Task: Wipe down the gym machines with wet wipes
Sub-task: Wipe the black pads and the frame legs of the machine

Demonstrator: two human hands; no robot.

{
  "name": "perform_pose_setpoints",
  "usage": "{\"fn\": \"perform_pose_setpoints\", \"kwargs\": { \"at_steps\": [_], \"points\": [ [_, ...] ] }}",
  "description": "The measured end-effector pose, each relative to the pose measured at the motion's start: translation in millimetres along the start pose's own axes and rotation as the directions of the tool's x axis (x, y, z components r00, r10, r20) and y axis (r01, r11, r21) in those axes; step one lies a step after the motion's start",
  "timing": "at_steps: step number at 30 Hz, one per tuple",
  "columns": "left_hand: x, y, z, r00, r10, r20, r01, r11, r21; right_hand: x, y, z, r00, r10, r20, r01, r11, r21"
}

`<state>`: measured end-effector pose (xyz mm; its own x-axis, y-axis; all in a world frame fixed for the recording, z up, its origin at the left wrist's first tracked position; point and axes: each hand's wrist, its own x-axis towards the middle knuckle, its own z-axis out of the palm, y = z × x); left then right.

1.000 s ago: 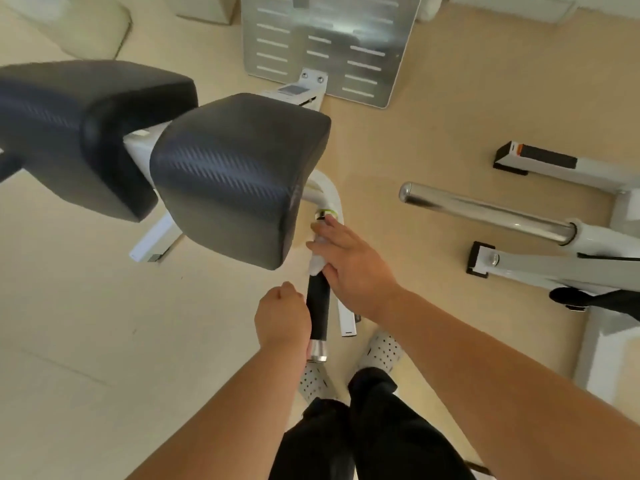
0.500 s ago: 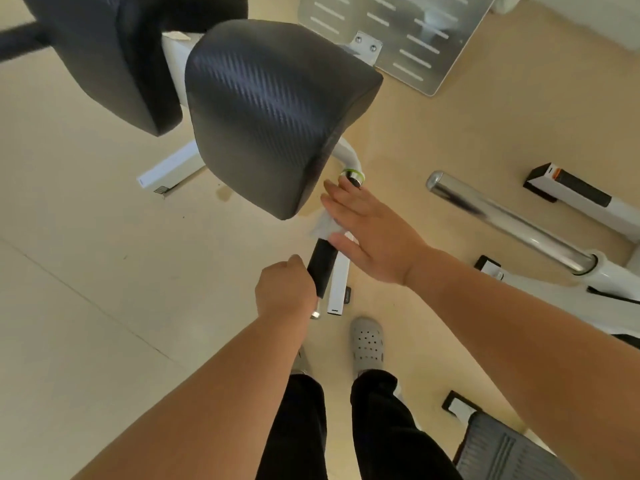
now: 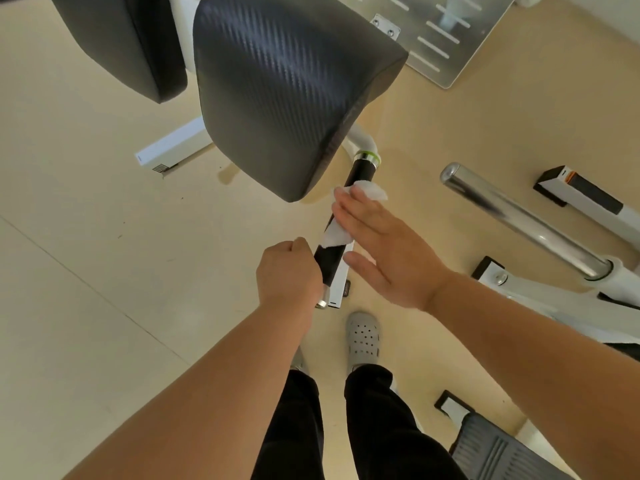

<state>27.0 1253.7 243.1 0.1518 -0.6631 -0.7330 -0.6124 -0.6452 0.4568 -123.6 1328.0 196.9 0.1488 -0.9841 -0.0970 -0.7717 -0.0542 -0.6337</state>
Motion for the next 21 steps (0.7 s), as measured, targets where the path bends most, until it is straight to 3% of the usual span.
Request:
{"fn": "perform_pose_setpoints", "kwargs": {
  "at_steps": [7, 11, 17, 21],
  "points": [
    [-3, -1, -2, 0.998, 0.053, -0.022, -0.052, 0.998, 0.037, 34, 1, -11, 0.976, 0.211, -0.049, -0.209, 0.977, 0.035],
    [-7, -3, -1, 0.996, 0.08, -0.047, -0.081, 0.996, -0.027, 4, -24, 5, 0.987, 0.061, -0.15, -0.069, 0.996, -0.055],
    [-10, -5, -2, 0.992, 0.104, -0.071, -0.11, 0.99, -0.086, 2, -6, -1, 0.99, -0.142, 0.019, 0.143, 0.981, -0.13],
    [-10, -5, -1, 0.99, 0.13, -0.058, -0.133, 0.989, -0.062, 35, 22, -21, 0.999, 0.05, -0.006, -0.051, 0.992, -0.112]
  ]
}}
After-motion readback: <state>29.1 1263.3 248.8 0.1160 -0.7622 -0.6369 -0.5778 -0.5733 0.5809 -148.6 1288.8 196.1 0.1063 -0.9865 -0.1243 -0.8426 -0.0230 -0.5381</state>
